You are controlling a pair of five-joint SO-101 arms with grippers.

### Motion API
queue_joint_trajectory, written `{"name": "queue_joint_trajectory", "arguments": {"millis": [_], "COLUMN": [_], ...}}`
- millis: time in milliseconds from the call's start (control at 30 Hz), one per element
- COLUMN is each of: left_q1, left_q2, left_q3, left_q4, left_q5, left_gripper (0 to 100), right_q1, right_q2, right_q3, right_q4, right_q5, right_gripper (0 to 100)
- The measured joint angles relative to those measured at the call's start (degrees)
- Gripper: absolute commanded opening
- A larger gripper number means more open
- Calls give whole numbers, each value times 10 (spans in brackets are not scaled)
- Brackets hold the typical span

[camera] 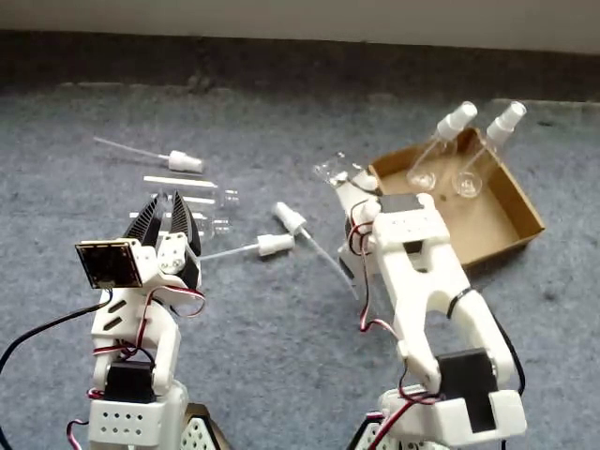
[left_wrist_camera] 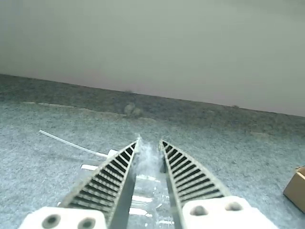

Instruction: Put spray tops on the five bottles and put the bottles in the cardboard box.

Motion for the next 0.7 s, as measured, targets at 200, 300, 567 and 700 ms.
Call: {"name": "queue_joint_trajectory", "arguments": {"millis": [200, 300, 567, 700], "left_q1": [0, 33, 139, 196], "left_q2": [0, 0, 0, 0], "left_q3": [0, 0, 5, 5], "left_q4": [0, 0, 0, 0], "left_q5": [-28, -92, -193, -197], "left_gripper": [28, 28, 27, 27], "right_q1": [-4, -11, -11, -11], "right_q2": [-152, -215, -339, -411], "right_q3": [0, 6, 81, 150], "right_q4": [0, 0, -8, -50], "right_q5": [-84, -131, -195, -226], "right_gripper": [88, 88, 88, 88]}}
